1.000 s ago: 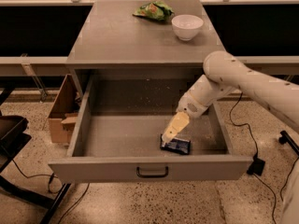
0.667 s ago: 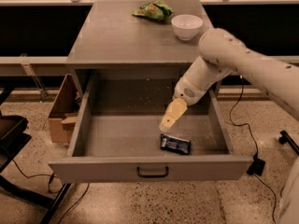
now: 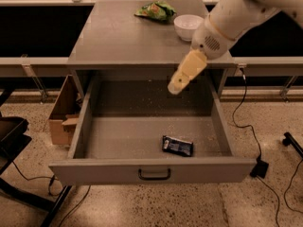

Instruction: Place rxbar blueberry into top drawer

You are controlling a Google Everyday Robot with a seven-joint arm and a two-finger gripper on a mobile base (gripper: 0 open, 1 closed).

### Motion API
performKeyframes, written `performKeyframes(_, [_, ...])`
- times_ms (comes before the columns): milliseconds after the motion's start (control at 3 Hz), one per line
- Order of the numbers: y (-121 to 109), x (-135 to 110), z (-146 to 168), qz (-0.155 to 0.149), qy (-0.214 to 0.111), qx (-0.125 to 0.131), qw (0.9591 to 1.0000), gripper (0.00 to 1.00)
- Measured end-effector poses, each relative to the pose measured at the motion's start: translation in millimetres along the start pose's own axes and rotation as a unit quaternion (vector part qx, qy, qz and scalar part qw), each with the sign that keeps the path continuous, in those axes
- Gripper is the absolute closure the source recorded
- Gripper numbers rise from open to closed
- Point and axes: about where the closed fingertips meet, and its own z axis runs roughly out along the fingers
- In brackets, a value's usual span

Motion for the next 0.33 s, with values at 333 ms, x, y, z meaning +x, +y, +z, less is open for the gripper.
performKeyframes(333, [10.0, 0.1, -60.1, 0.043, -0.062, 0.071, 0.9946, 0.00])
